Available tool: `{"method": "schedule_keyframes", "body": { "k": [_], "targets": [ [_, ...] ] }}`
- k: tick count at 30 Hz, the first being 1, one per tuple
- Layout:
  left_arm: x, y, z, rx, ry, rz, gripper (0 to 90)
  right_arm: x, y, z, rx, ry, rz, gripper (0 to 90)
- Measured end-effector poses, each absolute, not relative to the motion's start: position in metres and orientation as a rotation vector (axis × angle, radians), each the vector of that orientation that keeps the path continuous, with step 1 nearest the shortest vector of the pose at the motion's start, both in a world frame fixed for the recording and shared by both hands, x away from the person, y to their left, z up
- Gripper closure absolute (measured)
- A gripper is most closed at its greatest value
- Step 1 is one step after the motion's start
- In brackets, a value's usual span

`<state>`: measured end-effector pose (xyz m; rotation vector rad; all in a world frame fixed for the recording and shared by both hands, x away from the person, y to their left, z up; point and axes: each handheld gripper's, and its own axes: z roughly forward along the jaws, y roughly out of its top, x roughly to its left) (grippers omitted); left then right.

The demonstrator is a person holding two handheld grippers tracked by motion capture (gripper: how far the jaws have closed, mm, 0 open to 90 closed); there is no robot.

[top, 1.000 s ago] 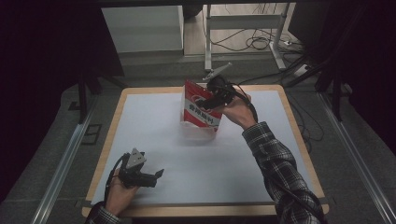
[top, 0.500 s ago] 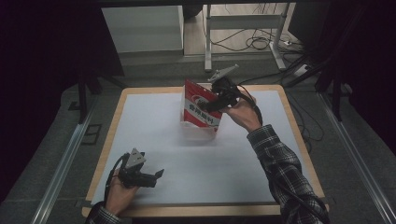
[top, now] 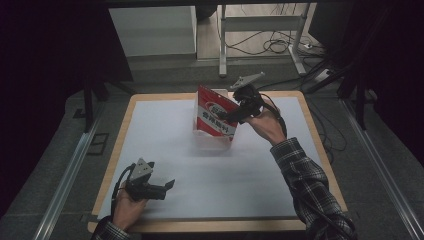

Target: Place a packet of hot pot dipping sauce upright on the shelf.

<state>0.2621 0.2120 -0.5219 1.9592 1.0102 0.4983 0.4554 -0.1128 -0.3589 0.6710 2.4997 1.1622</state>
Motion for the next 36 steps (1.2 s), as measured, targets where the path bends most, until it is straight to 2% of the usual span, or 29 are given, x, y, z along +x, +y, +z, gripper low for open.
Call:
{"method": "schedule_keyframes", "body": {
  "k": [21,36],
  "targets": [
    [0.262,0.211,-0.521,1.97,1.009,0.507,2.2,0.44,-0.138,-0.361,0.677,2.457,1.183,0.0],
    [0.262,0.21,-0.521,1.981,1.016,0.507,2.0,0.427,-0.16,-0.37,0.717,2.425,1.226,0.0]
  ]
}}
